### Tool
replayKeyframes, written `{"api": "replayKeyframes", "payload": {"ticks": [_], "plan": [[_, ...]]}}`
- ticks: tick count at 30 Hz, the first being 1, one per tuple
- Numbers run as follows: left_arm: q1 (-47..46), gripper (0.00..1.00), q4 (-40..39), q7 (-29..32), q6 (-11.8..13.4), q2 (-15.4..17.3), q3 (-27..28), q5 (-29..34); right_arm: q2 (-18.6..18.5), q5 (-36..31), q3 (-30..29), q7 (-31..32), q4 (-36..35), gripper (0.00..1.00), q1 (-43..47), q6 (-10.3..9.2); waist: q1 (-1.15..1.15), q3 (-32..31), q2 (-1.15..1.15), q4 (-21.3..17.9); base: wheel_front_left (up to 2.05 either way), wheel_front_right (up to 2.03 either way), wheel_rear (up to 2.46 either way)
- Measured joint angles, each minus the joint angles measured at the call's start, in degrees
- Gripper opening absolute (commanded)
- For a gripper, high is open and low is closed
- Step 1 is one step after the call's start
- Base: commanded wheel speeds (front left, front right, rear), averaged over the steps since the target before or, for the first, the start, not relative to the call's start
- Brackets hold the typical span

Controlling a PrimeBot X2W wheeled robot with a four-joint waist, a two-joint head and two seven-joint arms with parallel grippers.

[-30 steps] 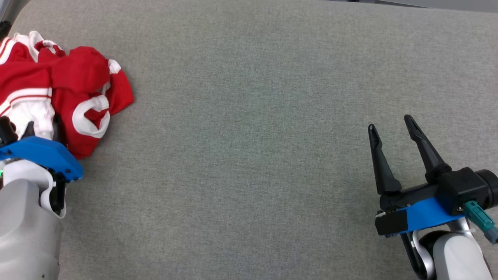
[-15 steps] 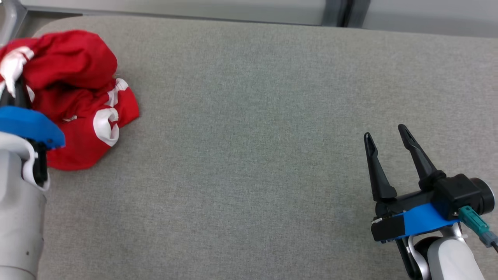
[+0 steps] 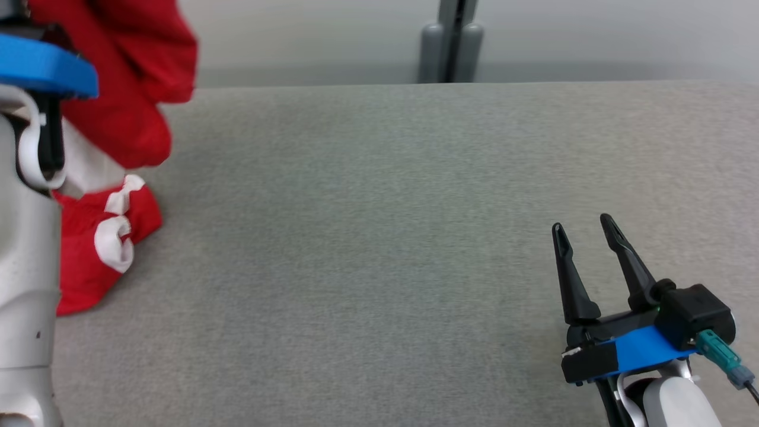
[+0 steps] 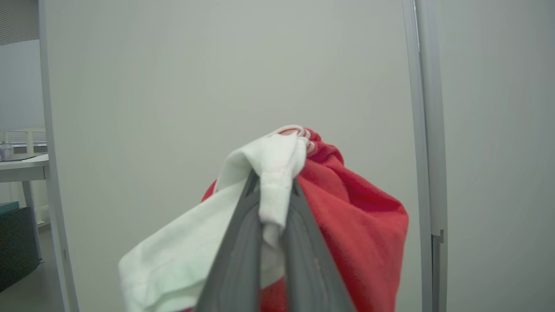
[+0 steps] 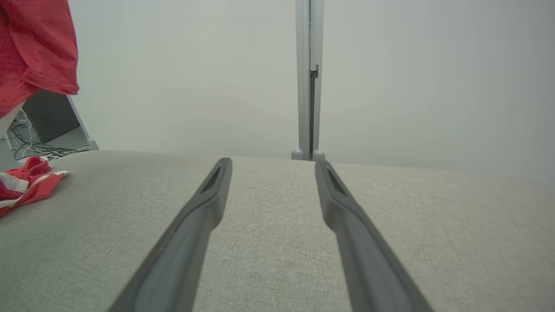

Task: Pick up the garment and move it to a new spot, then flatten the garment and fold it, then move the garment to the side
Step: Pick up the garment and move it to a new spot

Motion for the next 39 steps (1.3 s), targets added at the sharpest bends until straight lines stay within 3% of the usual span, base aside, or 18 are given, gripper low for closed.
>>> {"api": "replayKeyframes", "payload": {"ticks": [8, 18, 26, 32, 36, 37, 38, 39], "plan": [[-3.08, 0.00, -12.25, 5.16, -0.47, -4.11, -4.42, 0.10, -0.01, 2.47, 0.54, -1.88, 2.83, 1.00, 0.24, 0.00, 0.00, -1.62, 0.00, -7.51, 0.00, 0.00, 0.00], [-1.55, 0.00, -17.07, 8.40, -0.48, -8.60, -10.62, 0.66, -0.02, 4.04, 1.16, -3.58, 4.42, 1.00, -0.30, 0.00, 0.00, -1.06, 0.00, -15.95, 0.00, 0.00, 0.00], [8.99, 0.00, -14.17, 7.48, 0.25, -11.23, -13.74, -0.53, -0.02, 4.53, 1.41, -4.30, 5.41, 1.00, -0.71, 0.00, 0.01, -1.20, 0.00, -17.76, 0.00, 0.00, 0.00], [19.94, 0.00, -9.24, 5.24, 2.02, -12.74, -15.18, -1.85, -0.02, 4.54, 1.58, -4.37, 5.69, 1.00, -0.76, 0.00, 0.01, -1.24, 0.00, -17.87, 0.00, 0.00, 0.00], [25.60, 0.00, -5.42, 4.10, 1.77, -13.94, -16.62, -3.30, -0.01, 4.52, 1.58, -4.41, 5.97, 1.00, -0.69, 0.00, 0.01, -1.50, 0.00, -17.18, 0.00, 0.00, 0.00], [26.55, 0.23, -4.60, 3.59, 1.67, -14.29, -16.99, -3.31, -0.02, 4.44, 1.44, -4.43, 6.12, 1.00, -0.64, 0.00, 0.01, -1.65, 0.00, -16.85, 0.00, 0.00, 0.00], [27.23, 0.69, -4.00, 3.31, 1.53, -14.57, -17.31, -3.36, -0.02, 4.33, 1.37, -4.45, 6.31, 1.00, -0.59, 0.00, 0.01, -1.87, 0.00, -16.48, 0.00, 0.00, 0.00], [27.65, 1.00, -3.52, 2.99, 1.51, -14.85, -17.86, -3.36, -0.02, 4.27, 1.24, -4.45, 6.42, 1.00, -0.59, 0.00, 0.01, -2.08, 0.00, -16.11, 0.00, 0.00, 0.00]]}}
